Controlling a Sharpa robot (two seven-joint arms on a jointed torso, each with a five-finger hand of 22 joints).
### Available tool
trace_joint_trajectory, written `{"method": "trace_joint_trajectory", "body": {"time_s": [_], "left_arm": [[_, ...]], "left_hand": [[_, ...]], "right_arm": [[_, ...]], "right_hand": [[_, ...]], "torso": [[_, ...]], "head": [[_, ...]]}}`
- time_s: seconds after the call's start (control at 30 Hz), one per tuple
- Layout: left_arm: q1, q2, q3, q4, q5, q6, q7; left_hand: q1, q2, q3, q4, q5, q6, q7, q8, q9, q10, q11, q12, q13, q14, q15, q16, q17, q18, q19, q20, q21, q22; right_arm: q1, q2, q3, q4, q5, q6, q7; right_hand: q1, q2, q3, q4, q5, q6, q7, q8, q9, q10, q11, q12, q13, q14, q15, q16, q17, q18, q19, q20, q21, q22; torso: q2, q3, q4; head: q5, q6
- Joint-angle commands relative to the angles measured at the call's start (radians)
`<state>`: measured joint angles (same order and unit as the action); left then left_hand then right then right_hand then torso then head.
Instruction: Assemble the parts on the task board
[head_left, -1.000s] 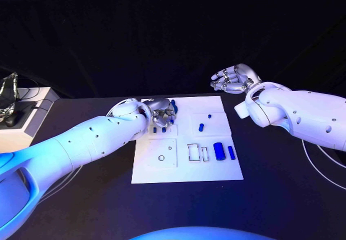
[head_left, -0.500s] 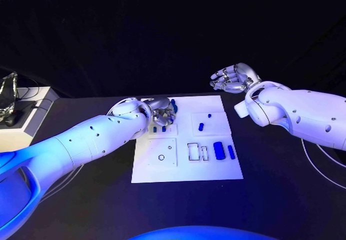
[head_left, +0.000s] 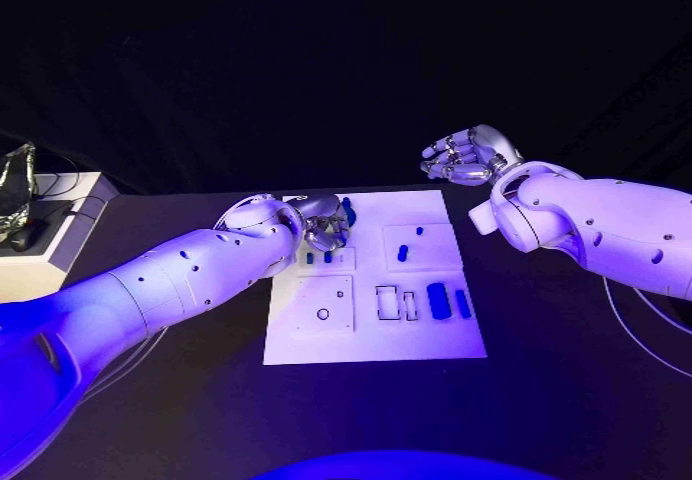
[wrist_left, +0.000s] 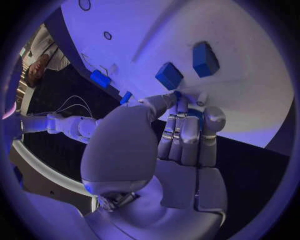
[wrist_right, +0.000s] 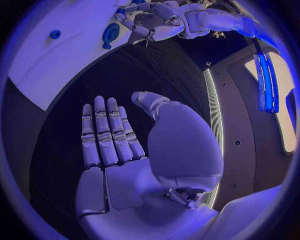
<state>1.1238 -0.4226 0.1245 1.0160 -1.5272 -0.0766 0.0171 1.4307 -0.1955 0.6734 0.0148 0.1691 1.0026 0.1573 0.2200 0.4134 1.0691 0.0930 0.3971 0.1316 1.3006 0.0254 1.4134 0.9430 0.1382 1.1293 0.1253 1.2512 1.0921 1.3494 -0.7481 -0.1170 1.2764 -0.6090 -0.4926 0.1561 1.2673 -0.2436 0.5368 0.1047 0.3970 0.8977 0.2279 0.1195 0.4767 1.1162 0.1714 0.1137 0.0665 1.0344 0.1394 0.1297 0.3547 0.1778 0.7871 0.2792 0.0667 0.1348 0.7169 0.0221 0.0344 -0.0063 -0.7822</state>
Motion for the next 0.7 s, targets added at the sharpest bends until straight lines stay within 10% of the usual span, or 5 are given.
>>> {"method": "trace_joint_trajectory", "body": {"time_s": [0.03, 0.7], "left_arm": [[-0.002, -0.001, -0.001, -0.001, 0.011, -0.023, 0.006], [-0.005, -0.039, 0.015, 0.058, 0.192, -0.104, 0.056]], "left_hand": [[-0.004, 0.007, 0.001, -0.007, -0.002, 0.009, 0.002, 0.005, -0.001, 0.005, 0.0, -0.003, 0.002, 0.007, 0.0, 0.007, 0.004, -0.011, 0.009, 0.0, 0.007, 0.003], [-0.016, 0.001, 0.0, -0.016, 0.003, 0.007, 0.007, -0.005, -0.005, 0.01, 0.003, -0.019, 0.001, 0.022, 0.001, 0.013, 0.021, -0.014, 0.022, 0.0, 0.019, 0.017]], "right_arm": [[0.0, 0.0, 0.0, 0.001, -0.01, 0.005, 0.014], [0.0, -0.002, 0.0, 0.0, -0.01, 0.005, 0.015]], "right_hand": [[0.005, -0.002, 0.002, -0.002, 0.005, 0.004, 0.002, -0.003, 0.001, -0.006, -0.002, 0.001, -0.001, 0.005, 0.003, -0.006, -0.001, 0.008, 0.005, -0.004, 0.0, -0.001], [0.005, -0.002, 0.003, -0.002, 0.005, 0.005, 0.002, -0.003, 0.001, -0.005, -0.003, 0.001, -0.001, 0.005, 0.003, -0.006, -0.001, 0.008, 0.005, -0.004, 0.0, -0.002]], "torso": [[0.0, -0.0003, 0.0], [0.0, -0.0009, 0.0012]], "head": [[0.0, 0.001], [-0.002, 0.006]]}}
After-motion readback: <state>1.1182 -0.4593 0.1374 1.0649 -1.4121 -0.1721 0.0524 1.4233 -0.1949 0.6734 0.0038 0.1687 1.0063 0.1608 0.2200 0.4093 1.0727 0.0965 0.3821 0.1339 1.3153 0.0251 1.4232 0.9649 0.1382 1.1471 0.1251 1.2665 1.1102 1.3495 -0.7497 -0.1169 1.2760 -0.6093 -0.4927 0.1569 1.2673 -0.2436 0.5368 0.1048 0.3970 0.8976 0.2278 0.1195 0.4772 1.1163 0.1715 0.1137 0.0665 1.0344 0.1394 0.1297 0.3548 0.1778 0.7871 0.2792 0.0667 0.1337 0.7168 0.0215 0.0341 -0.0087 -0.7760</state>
